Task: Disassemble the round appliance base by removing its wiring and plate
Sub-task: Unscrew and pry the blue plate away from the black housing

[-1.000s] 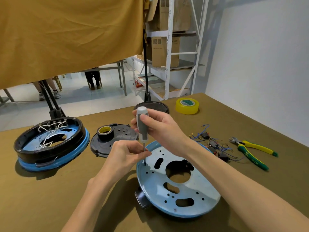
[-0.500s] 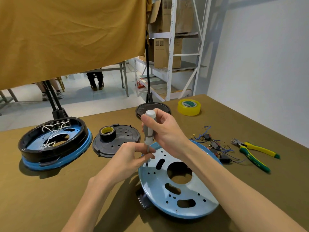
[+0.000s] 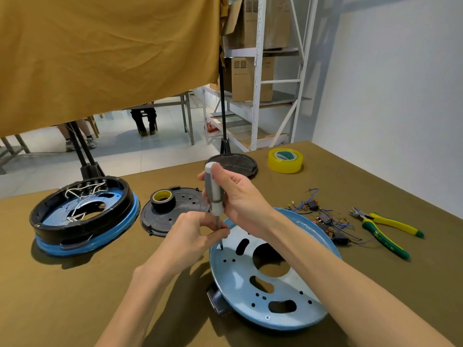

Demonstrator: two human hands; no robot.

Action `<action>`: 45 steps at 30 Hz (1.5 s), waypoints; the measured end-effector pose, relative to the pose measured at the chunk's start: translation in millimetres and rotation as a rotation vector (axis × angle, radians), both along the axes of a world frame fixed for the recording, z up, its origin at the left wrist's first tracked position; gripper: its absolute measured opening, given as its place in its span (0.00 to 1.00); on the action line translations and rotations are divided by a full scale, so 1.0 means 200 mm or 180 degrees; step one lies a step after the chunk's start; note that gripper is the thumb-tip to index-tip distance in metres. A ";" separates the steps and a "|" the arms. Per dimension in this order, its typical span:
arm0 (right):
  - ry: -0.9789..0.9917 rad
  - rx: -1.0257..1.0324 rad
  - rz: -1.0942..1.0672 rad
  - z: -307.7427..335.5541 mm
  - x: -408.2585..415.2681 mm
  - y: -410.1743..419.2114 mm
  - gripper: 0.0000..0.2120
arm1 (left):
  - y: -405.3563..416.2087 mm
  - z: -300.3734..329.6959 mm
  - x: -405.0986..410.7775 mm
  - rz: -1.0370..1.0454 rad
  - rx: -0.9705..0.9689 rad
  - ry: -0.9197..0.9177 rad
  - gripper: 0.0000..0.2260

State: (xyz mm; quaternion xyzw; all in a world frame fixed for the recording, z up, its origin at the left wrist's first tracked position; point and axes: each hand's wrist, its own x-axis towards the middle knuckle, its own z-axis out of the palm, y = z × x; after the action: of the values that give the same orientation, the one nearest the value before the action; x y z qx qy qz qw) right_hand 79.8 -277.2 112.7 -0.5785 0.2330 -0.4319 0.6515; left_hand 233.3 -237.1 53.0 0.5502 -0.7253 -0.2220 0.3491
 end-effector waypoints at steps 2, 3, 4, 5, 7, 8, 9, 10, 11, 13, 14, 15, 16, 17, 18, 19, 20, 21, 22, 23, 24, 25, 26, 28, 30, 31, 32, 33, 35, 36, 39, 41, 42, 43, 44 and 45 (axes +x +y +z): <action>-0.0004 0.0104 0.0153 0.01 -0.01 -0.01 0.27 | 0.00 0.03 0.02 -0.0363 0.0124 0.0092 0.07; -0.0010 0.0174 0.0180 0.01 -0.01 -0.02 0.30 | 0.01 0.03 0.03 -0.0485 0.0106 0.0168 0.09; -0.0055 0.0260 0.0209 0.01 -0.01 -0.03 0.31 | 0.01 0.04 0.03 -0.0536 0.0086 0.0289 0.11; -0.0098 0.0335 0.0227 0.00 -0.01 -0.02 0.31 | 0.02 0.04 0.03 -0.0540 0.0094 0.0431 0.11; -0.0089 0.0391 0.0217 0.00 0.00 -0.01 0.32 | 0.02 0.03 0.02 -0.0573 0.0202 0.0706 0.11; -0.0038 0.0321 0.0187 0.00 0.00 -0.01 0.32 | 0.03 0.02 0.02 -0.0592 0.0244 0.0766 0.10; 0.0053 0.0173 0.0091 0.00 0.00 0.00 0.32 | 0.03 0.02 0.02 -0.0589 0.0258 0.0771 0.10; 0.0159 -0.0006 -0.0076 0.00 0.01 0.01 0.31 | 0.03 0.01 0.02 -0.0553 0.0253 0.0775 0.09; 0.0238 -0.0156 -0.0306 0.01 0.01 0.01 0.29 | 0.03 0.01 0.02 -0.0501 0.0233 0.0779 0.07; 0.0206 -0.0311 -0.0733 0.03 0.01 0.02 0.28 | 0.04 0.02 0.02 -0.0365 0.0193 0.0799 0.05; 0.0180 -0.0401 -0.0845 0.04 0.00 0.02 0.28 | 0.04 0.02 0.01 -0.0293 0.0166 0.0805 0.03; 0.0182 -0.0487 -0.0884 0.05 -0.01 0.03 0.27 | 0.04 0.02 0.01 -0.0228 0.0125 0.0785 0.02; 0.0175 -0.0527 -0.0840 0.05 -0.01 0.03 0.25 | 0.04 0.02 0.00 -0.0177 0.0092 0.0738 0.01; 0.0152 -0.0505 -0.0725 0.06 -0.02 0.04 0.23 | 0.03 0.02 0.00 -0.0167 0.0081 0.0671 0.01; 0.0095 -0.0427 -0.0575 0.06 -0.03 0.04 0.21 | 0.03 0.02 0.00 -0.0213 0.0113 0.0611 0.02; 0.0017 -0.0319 -0.0453 0.07 -0.04 0.04 0.20 | 0.03 0.03 -0.01 -0.0312 0.0177 0.0566 0.05; -0.0061 -0.0211 -0.0396 0.07 -0.04 0.04 0.19 | 0.04 0.03 -0.02 -0.0415 0.0247 0.0552 0.08; -0.0110 -0.0130 -0.0411 0.08 -0.04 0.04 0.19 | 0.04 0.03 -0.02 -0.0481 0.0291 0.0577 0.10; -0.0146 -0.0066 -0.0457 0.08 -0.04 0.04 0.18 | 0.04 0.03 -0.03 -0.0490 0.0309 0.0633 0.10; -0.0182 -0.0007 -0.0484 0.09 -0.04 0.05 0.18 | 0.04 0.02 -0.03 -0.0449 0.0277 0.0705 0.10; -0.0219 0.0035 -0.0471 0.09 -0.03 0.06 0.17 | 0.04 0.02 -0.03 -0.0376 0.0217 0.0769 0.08; -0.0226 0.0031 -0.0453 0.09 -0.03 0.06 0.18 | 0.04 0.01 -0.04 -0.0299 0.0136 0.0817 0.07; -0.0176 -0.0037 -0.0492 0.09 -0.03 0.07 0.19 | 0.04 0.01 -0.04 -0.0218 0.0053 0.0849 0.06; 0.0027 -0.0304 -0.0710 0.07 -0.02 0.07 0.21 | 0.04 -0.01 -0.05 -0.0059 -0.0094 0.0847 0.03; 0.0144 -0.0520 -0.0902 0.06 -0.02 0.07 0.19 | 0.03 -0.01 -0.06 0.0073 -0.0130 0.0784 0.02; 0.0195 -0.0604 -0.0949 0.06 -0.02 0.07 0.18 | 0.03 0.00 -0.05 0.0025 -0.0050 0.0753 0.01; 0.0273 -0.0673 -0.0952 0.07 -0.03 0.06 0.16 | 0.03 0.00 -0.04 -0.0126 0.0060 0.0730 0.03; 0.0365 -0.0732 -0.0912 0.08 -0.03 0.06 0.15 | 0.03 0.01 -0.03 -0.0301 0.0164 0.0694 0.06; 0.0484 -0.0774 -0.0771 0.09 -0.05 0.05 0.16 | 0.04 0.03 -0.02 -0.0443 0.0272 0.0775 0.09; 0.0440 -0.0712 -0.0673 0.09 -0.05 0.05 0.16 | 0.04 0.03 -0.02 -0.0376 0.0231 0.0857 0.08; 0.0108 -0.0395 -0.0473 0.07 -0.02 0.06 0.17 | 0.05 0.02 -0.05 0.0007 -0.0056 0.0933 0.02; 0.0131 -0.0407 -0.0694 0.06 0.00 0.06 0.20 | 0.04 0.01 -0.07 0.0116 -0.0209 0.0865 0.04; 0.0148 -0.0456 -0.0849 0.05 0.00 0.06 0.21 | 0.04 0.00 -0.08 0.0154 -0.0231 0.0829 0.05; 0.0151 -0.0508 -0.0972 0.05 0.00 0.07 0.22 | 0.04 0.00 -0.08 0.0144 -0.0200 0.0739 0.05; 0.0143 -0.0560 -0.1056 0.05 0.00 0.07 0.23 | 0.04 0.01 -0.07 0.0021 -0.0100 0.0652 0.02; 0.0129 -0.0616 -0.1107 0.05 0.00 0.07 0.24 | 0.04 0.02 -0.07 -0.0169 0.0029 0.0548 0.03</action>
State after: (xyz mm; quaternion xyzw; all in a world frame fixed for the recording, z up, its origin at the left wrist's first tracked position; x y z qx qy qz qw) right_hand 78.8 -263.8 122.6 -0.5981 0.2998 -0.5466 0.5036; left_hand 220.1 -229.5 56.7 0.5113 -0.7059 -0.2810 0.4016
